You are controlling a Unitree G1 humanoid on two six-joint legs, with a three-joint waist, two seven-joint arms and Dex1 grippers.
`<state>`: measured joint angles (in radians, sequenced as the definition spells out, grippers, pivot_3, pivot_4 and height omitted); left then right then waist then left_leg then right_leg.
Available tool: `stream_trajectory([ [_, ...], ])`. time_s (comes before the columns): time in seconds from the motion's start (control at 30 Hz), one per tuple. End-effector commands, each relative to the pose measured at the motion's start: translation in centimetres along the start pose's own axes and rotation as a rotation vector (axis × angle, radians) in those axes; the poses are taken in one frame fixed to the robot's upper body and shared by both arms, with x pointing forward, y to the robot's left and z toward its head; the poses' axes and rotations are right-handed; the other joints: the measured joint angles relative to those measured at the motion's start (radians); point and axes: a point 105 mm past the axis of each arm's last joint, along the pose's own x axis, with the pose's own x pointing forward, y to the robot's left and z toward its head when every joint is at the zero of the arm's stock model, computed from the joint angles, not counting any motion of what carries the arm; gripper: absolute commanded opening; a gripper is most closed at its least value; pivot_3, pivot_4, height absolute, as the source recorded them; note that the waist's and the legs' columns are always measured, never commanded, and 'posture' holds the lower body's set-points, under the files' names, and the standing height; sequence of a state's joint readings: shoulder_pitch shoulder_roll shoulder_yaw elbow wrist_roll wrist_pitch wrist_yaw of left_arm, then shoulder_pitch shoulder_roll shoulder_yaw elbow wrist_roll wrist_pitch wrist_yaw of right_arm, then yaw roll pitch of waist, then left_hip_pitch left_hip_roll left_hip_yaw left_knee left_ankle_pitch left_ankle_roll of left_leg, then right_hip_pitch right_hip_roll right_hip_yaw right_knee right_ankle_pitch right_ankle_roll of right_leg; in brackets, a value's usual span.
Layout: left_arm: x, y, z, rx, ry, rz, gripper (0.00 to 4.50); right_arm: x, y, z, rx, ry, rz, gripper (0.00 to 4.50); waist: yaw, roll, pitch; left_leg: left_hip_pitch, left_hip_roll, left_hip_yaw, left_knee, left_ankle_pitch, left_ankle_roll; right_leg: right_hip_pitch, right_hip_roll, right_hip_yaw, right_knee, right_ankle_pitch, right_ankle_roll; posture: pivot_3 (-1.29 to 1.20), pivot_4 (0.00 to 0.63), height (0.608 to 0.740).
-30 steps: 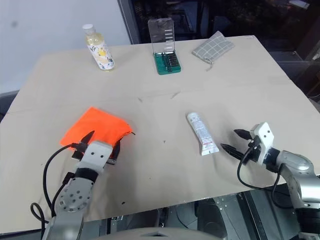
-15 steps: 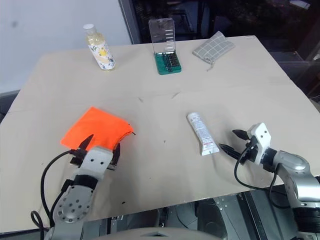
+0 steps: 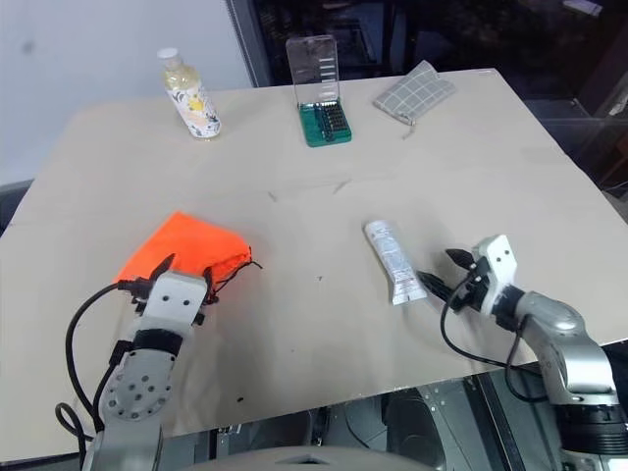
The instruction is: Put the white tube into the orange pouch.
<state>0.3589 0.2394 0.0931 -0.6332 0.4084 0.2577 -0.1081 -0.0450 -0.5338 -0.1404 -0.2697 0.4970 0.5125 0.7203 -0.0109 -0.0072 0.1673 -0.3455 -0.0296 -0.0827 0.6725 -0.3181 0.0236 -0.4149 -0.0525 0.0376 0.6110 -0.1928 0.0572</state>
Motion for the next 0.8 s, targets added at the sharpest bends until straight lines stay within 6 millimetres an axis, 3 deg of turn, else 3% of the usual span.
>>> stream_trajectory([
  [0.03,0.0,0.6,0.0,0.012,-0.009,0.014,0.51,0.5,1.0,1.4,-0.015,-0.016,-0.015,4.50,0.005,-0.001,-0.001,0.000,0.000,-0.001,0.000,0.000,0.000,0.000,0.000,-0.001,0.000,0.000,0.000,0.00,0.150,0.740],
  [0.07,0.0,0.6,-0.1,0.011,-0.008,0.012,0.04,0.8,1.2,1.6,0.012,-0.026,-0.032,4.50,0.007,-0.002,-0.001,0.000,0.000,-0.001,0.000,0.000,0.000,0.000,0.000,-0.001,0.000,0.000,0.000,0.00,0.150,0.740],
  [0.2,0.2,0.6,-0.2,0.009,-0.007,0.007,0.04,1.7,3.0,2.0,0.035,0.000,-0.011,4.50,0.005,-0.002,-0.001,-0.001,0.000,-0.001,0.000,0.000,0.000,0.000,0.000,-0.001,0.000,0.000,0.000,0.00,0.150,0.740],
  [0.33,0.3,0.5,-0.2,0.012,-0.012,-0.003,0.04,2.1,4.1,1.0,0.055,0.074,-0.005,4.50,0.005,-0.002,-0.001,-0.001,0.000,-0.001,0.000,0.000,0.000,0.000,0.000,-0.002,-0.001,0.000,0.000,0.00,0.150,0.740],
  [0.5,0.4,0.4,-0.2,0.010,-0.015,-0.007,0.04,3.0,4.5,-0.5,0.051,0.144,-0.054,4.50,0.003,-0.002,-0.001,-0.001,-0.001,-0.001,0.000,0.000,0.000,0.000,0.000,-0.002,0.000,0.000,0.000,0.00,0.150,0.740],
  [0.63,0.6,0.3,0.1,0.003,-0.027,-0.011,0.04,3.1,3.6,-2.4,-0.017,0.237,-0.126,4.50,0.001,-0.003,-0.002,0.000,-0.001,-0.001,0.000,0.000,0.000,0.000,0.000,-0.002,0.000,0.000,0.000,0.00,0.150,0.740],
  [0.77,0.8,0.5,0.6,-0.025,-0.050,-0.015,0.04,3.0,3.2,-3.0,-0.102,0.262,-0.126,4.50,0.001,-0.005,-0.005,0.000,-0.001,-0.001,0.000,0.000,0.000,0.000,0.000,-0.002,0.000,0.000,0.000,0.00,0.150,0.740],
  [0.8,0.9,0.4,0.8,-0.028,-0.059,-0.022,0.01,3.0,3.1,-3.1,-0.128,0.268,-0.122,4.24,0.001,-0.006,-0.005,0.000,-0.001,-0.001,0.000,0.000,0.000,0.000,0.000,-0.002,0.000,0.000,0.000,0.00,0.150,0.740],
])
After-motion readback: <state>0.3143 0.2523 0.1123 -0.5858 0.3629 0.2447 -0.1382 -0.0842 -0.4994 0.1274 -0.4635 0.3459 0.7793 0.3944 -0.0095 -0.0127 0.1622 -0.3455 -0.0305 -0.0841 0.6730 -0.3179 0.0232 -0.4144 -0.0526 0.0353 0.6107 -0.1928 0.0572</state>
